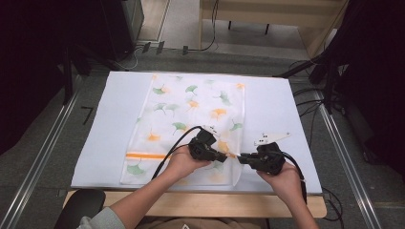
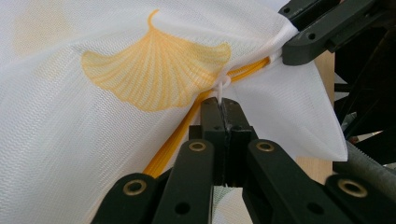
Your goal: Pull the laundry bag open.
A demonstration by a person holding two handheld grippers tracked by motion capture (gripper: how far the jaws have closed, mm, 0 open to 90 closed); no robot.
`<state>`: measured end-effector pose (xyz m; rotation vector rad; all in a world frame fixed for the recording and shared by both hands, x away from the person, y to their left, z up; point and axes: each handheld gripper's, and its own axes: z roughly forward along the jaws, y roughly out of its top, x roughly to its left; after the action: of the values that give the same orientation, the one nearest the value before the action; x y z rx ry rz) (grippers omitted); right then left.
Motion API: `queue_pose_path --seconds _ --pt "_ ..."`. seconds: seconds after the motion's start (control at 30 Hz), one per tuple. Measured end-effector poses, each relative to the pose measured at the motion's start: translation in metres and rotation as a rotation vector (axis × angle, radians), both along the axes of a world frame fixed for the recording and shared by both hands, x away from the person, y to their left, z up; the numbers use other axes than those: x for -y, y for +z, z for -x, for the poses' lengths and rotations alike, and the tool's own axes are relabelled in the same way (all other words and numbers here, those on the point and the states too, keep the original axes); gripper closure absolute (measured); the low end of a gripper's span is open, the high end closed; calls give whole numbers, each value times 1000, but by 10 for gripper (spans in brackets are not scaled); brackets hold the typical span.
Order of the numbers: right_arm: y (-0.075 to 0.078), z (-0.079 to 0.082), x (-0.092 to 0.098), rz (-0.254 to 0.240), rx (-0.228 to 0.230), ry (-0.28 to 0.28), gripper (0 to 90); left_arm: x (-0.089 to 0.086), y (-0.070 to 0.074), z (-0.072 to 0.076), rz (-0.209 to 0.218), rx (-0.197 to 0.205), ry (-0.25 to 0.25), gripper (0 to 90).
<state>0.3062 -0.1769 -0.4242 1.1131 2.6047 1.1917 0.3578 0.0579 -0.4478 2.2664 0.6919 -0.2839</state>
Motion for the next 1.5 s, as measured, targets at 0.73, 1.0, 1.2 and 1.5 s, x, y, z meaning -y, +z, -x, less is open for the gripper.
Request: queue_pose_path --seconds 0.73,1.0,1.2,1.5 --pt "-1 2 -7 7 -6 39 852 2 4 0 13 10 17 900" --pt "-1 -1 0 9 -12 -6 852 1 2 -1 -16 -3 5 900" --pt "-2 -1 0 14 -13 -10 852 -4 1 -2 -30 -14 10 900" --pt "-3 -3 6 20 -9 -24 852 -28 4 -5 -75 -39 45 900"
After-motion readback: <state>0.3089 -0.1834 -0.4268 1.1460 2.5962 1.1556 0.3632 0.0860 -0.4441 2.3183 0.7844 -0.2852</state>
